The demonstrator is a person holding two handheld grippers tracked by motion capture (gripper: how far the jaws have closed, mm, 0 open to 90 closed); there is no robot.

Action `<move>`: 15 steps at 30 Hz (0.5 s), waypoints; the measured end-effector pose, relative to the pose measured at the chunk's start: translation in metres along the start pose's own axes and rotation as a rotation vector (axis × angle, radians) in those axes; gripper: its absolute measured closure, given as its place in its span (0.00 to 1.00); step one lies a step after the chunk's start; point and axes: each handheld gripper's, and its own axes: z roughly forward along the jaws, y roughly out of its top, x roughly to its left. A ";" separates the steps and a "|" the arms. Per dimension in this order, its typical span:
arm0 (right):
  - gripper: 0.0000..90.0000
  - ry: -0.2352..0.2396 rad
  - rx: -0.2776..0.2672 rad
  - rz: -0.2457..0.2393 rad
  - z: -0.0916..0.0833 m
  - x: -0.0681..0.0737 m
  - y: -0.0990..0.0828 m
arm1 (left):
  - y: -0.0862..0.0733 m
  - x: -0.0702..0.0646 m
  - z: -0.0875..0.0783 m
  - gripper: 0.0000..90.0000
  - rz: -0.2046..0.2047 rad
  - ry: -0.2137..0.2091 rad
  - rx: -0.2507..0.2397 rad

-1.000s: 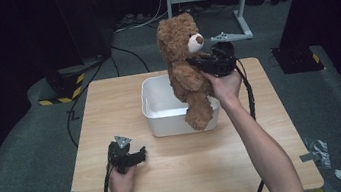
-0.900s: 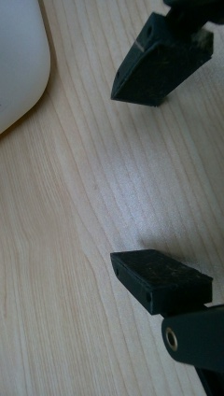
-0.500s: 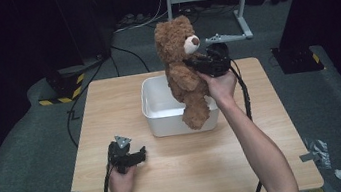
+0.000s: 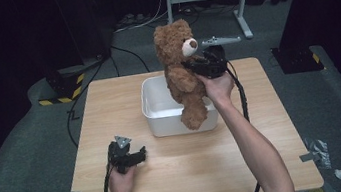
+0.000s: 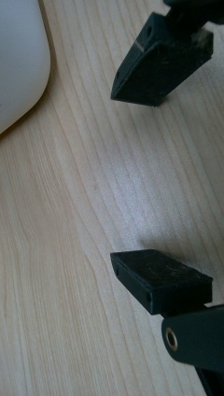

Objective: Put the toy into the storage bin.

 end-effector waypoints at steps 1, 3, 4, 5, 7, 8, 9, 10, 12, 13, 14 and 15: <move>0.86 0.001 0.003 0.002 0.001 0.000 -0.001 | 0.000 0.000 0.000 0.21 -0.001 0.001 0.000; 0.86 0.004 0.007 0.006 0.003 -0.001 -0.003 | 0.000 0.000 0.000 0.21 0.001 0.006 0.000; 0.86 0.005 0.010 0.007 0.004 -0.001 -0.003 | 0.000 0.000 0.000 0.21 0.001 0.006 0.000; 0.86 0.007 0.012 0.006 0.005 -0.001 -0.004 | 0.000 0.000 0.000 0.21 0.001 0.007 0.000; 0.86 0.002 0.011 0.001 0.007 0.000 -0.005 | 0.000 0.000 0.000 0.21 0.001 0.007 0.000; 0.86 0.002 0.012 -0.002 0.007 0.000 -0.005 | 0.000 0.000 0.000 0.21 0.001 0.006 0.000; 0.86 0.001 0.012 -0.004 0.008 0.000 -0.005 | 0.000 0.000 0.000 0.21 0.000 0.006 0.000; 0.86 0.001 0.015 -0.003 0.009 0.000 -0.005 | 0.000 0.000 0.000 0.21 0.000 0.006 0.000; 0.86 0.001 0.019 0.001 0.010 -0.001 -0.007 | 0.000 0.000 0.000 0.21 0.000 0.006 0.000; 0.86 0.002 0.019 0.001 0.011 -0.001 -0.007 | 0.000 0.000 0.000 0.21 0.000 0.006 0.000; 0.86 0.001 0.021 0.003 0.012 -0.001 -0.008 | 0.000 0.000 0.000 0.21 0.001 0.006 0.000; 0.86 0.001 0.020 0.004 0.013 -0.001 -0.009 | 0.000 0.000 0.000 0.21 0.000 0.006 0.000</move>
